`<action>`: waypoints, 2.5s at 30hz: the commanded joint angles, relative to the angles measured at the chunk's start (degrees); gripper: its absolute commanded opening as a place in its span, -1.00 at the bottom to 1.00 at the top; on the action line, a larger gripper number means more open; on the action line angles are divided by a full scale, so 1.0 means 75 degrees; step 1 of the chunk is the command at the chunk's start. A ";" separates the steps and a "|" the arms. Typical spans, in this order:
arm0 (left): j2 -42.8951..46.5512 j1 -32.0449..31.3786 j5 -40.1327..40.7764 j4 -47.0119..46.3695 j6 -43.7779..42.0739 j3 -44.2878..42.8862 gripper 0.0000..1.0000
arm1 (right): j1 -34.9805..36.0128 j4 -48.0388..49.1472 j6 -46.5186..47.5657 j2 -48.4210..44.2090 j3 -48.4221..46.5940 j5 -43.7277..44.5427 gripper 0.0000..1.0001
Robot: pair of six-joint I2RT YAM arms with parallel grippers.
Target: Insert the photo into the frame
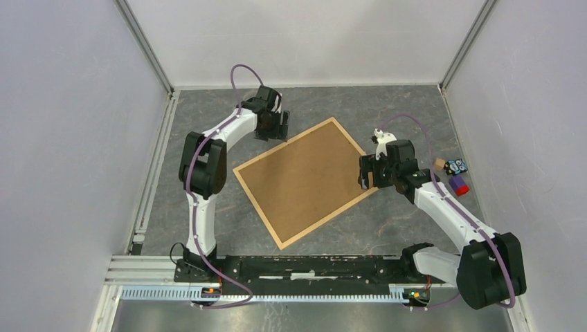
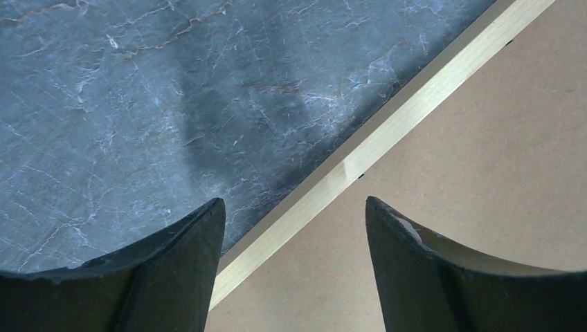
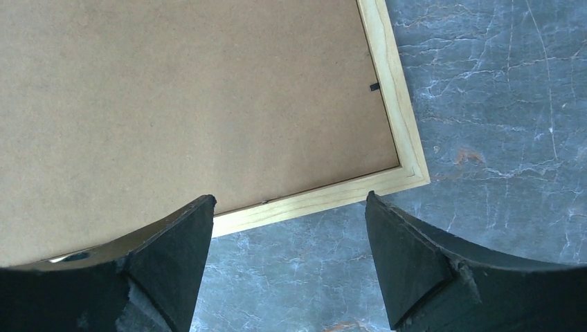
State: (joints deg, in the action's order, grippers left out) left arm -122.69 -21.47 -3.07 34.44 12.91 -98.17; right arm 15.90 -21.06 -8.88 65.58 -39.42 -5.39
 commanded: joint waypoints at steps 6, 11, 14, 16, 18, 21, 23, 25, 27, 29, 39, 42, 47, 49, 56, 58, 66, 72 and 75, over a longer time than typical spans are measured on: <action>-0.0016 -0.0014 -0.0067 0.0017 0.0133 0.0528 0.34 | -0.0024 0.0023 0.0092 -0.0370 -0.0055 0.0149 0.71; 0.0154 -0.0025 -0.0126 0.0021 0.0665 0.1066 0.21 | -0.0027 -0.0062 0.0010 -0.0344 -0.0064 0.0226 0.70; 0.0246 -0.0030 0.0233 0.0187 0.0852 0.1228 0.11 | -0.0023 -0.0110 -0.0051 -0.0358 -0.0043 0.0192 0.69; 0.0221 -0.0027 0.0372 0.0491 0.0938 0.1185 -0.02 | -0.0023 -0.0132 -0.0050 -0.0351 -0.0018 0.0179 0.69; 0.0227 -0.0008 0.0811 0.0861 0.1147 0.1189 -0.23 | -0.0024 -0.0235 -0.0077 -0.0302 -0.0049 0.0278 0.67; 0.0513 0.0016 0.1020 0.1101 0.1419 0.1584 -0.46 | -0.0023 -0.0381 -0.0213 -0.0238 -0.0096 0.0639 0.63; 0.0868 0.0011 0.1038 0.1142 0.1612 0.2084 -0.54 | -0.0029 -0.0471 -0.0300 -0.0152 -0.0143 0.1061 0.60; 0.1318 0.0020 0.0958 0.1029 0.1857 0.2762 -0.61 | -0.0028 -0.0480 -0.0289 -0.0026 -0.0175 0.1413 0.60; 0.1764 0.0008 0.0578 0.0736 0.1975 0.3620 -0.64 | -0.0027 -0.0477 -0.0184 0.0154 -0.0252 0.1657 0.63; 0.2230 0.0011 0.0284 0.0573 0.2085 0.4284 -0.65 | -0.0024 -0.0716 -0.0236 0.0473 -0.0552 0.1824 0.70; 0.3433 0.0013 -0.0246 0.1084 0.1485 0.5601 -0.38 | -0.0023 -0.0887 0.0105 0.2109 -0.2103 0.1673 0.73; 0.3457 0.0035 -0.0332 0.0831 0.1587 0.5659 0.08 | -0.0026 -0.1045 0.0163 0.2866 -0.2749 0.1270 0.72; 0.3029 0.0039 -0.0236 0.0819 0.1449 0.5511 0.04 | -0.0011 -0.0803 0.0003 0.3362 -0.3133 0.0454 0.69; 0.2838 0.0013 -0.0087 0.0986 0.1321 0.5433 -0.18 | -0.0011 -0.0848 0.0084 0.3513 -0.3280 0.0411 0.69; 0.2993 -0.0507 -0.0029 0.1308 0.1028 0.5361 -0.66 | -0.0045 -0.1085 0.0261 0.3926 -0.3762 0.0873 0.70; 0.3076 -0.0548 -0.0255 0.1449 0.0884 0.5325 -0.77 | -0.0070 -0.1059 0.0180 0.4087 -0.3857 0.0740 0.69; 0.3437 -0.0892 -0.0475 0.1087 0.0963 0.5729 -0.95 | -0.0096 -0.1306 -0.0115 0.5228 -0.4857 0.0732 0.50; 0.3248 -0.1294 -0.0714 0.0840 0.1150 0.5882 -0.95 | -0.0238 -0.1345 -0.0243 0.5770 -0.5423 0.0792 0.37; 0.3142 -0.1338 -0.0667 0.0843 0.1160 0.5853 -0.95 | -0.0321 -0.1317 -0.0327 0.6054 -0.5574 0.0741 0.24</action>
State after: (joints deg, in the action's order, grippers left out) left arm -96.25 -29.65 -6.09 40.16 23.70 -56.86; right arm 14.61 -30.98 -9.78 108.81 -77.87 0.03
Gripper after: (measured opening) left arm 0.264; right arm 0.654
